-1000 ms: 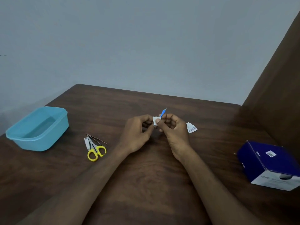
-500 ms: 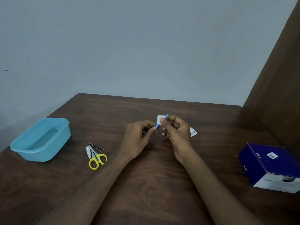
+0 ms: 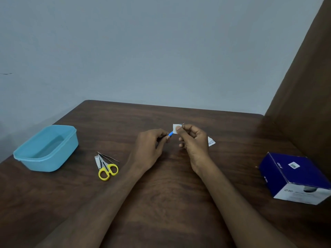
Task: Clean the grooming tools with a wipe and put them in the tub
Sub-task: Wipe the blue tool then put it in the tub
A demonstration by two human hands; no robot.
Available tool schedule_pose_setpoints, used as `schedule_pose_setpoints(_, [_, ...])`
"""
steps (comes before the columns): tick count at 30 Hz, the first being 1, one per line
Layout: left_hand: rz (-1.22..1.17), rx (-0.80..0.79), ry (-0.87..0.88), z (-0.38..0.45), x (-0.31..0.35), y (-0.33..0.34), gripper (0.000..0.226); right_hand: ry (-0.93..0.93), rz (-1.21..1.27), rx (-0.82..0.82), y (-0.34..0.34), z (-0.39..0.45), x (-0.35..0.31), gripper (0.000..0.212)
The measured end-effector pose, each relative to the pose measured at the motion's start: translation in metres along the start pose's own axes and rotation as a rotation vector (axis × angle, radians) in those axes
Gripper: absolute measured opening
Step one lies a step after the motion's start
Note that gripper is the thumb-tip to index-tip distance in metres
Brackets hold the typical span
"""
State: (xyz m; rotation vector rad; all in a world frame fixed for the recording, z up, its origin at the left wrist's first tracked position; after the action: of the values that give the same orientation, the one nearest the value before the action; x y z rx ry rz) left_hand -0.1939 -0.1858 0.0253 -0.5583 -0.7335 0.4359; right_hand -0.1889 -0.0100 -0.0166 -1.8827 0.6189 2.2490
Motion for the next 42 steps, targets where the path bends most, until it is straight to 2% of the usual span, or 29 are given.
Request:
schedule_pose_setpoints(6, [-0.005, 0.006, 0.062, -0.006, 0.011, -0.003, 0.008, -0.004, 0.01, 0.01, -0.006, -0.003, -0.002, 0.024])
schedule_pose_setpoints(10, [0.005, -0.044, 0.084, -0.009, 0.013, 0.001, 0.026, -0.042, -0.018, -0.001, -0.008, -0.006, -0.006, 0.004])
schedule_pose_setpoints(12, [-0.009, -0.048, 0.084, -0.009, 0.012, 0.001, 0.034, -0.069, -0.05, -0.025, -0.006, -0.01, -0.01, 0.009])
schedule_pose_setpoints(15, [-0.028, -0.05, 0.091, -0.008, 0.013, 0.0, 0.033, -0.09, -0.101, -0.04, -0.006, -0.011, -0.014, 0.014])
schedule_pose_setpoints(20, [-0.055, -0.048, 0.112, -0.008, 0.015, 0.001, 0.032, -0.054, -0.046, 0.02, -0.01, -0.006, -0.008, 0.008])
schedule_pose_setpoints(23, [-0.061, -0.041, 0.116, -0.009, 0.013, 0.002, 0.033, -0.052, -0.065, 0.03, -0.008, -0.002, -0.004, 0.018])
schedule_pose_setpoints(27, [-0.063, -0.043, 0.134, -0.006, 0.012, 0.006, 0.03, -0.059, -0.084, -0.004, -0.005, 0.0, -0.006, 0.007])
schedule_pose_setpoints(30, [-0.048, -0.043, 0.124, -0.004, 0.008, 0.007, 0.029, -0.062, -0.095, -0.029, -0.003, -0.001, -0.005, 0.011])
schedule_pose_setpoints(37, [-0.072, -0.066, 0.098, -0.005, 0.009, 0.009, 0.03, -0.054, -0.067, 0.002, -0.006, 0.002, -0.002, 0.006])
schedule_pose_setpoints(42, [-0.061, -0.055, 0.093, -0.005, 0.008, 0.007, 0.032, -0.09, -0.088, -0.05, -0.002, -0.004, -0.01, 0.016])
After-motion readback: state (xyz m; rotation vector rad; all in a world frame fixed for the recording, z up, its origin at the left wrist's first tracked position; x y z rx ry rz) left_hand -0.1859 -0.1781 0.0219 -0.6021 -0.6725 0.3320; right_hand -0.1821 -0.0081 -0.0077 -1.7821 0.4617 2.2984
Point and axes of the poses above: each hand's wrist, its own z-axis towards the middle knuckle, its own y-axis out of the palm, x = y × z, the point moved 9 cm from there along z, towards the middle knuckle
